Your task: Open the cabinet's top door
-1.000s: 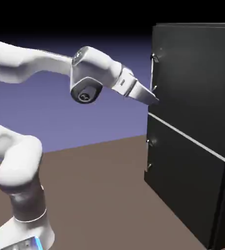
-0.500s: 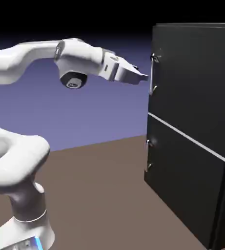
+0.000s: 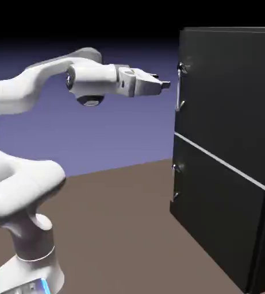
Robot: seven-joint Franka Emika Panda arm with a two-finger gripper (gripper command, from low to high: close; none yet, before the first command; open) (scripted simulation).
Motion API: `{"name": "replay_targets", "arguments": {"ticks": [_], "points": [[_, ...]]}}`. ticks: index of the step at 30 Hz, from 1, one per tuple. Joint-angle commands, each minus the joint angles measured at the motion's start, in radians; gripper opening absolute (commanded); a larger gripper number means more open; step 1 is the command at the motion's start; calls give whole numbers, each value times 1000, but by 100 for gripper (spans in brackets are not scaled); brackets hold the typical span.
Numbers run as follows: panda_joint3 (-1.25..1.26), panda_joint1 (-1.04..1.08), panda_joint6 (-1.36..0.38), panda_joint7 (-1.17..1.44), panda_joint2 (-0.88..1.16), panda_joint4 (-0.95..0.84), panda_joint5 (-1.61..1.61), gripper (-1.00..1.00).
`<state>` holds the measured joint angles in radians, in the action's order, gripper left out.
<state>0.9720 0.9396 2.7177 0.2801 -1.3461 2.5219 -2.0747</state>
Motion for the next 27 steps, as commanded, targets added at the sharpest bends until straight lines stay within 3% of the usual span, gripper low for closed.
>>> {"name": "replay_targets", "arguments": {"ticks": [1,11,12,27], "points": [[20,20,-7,21,-16,-6,-44,0],[156,262,-67,128,-53,-155,-289,0],[156,262,-67,128,-53,-155,-289,-100],[-264,-106,-535,335,-130,311,-109,-100]]}}
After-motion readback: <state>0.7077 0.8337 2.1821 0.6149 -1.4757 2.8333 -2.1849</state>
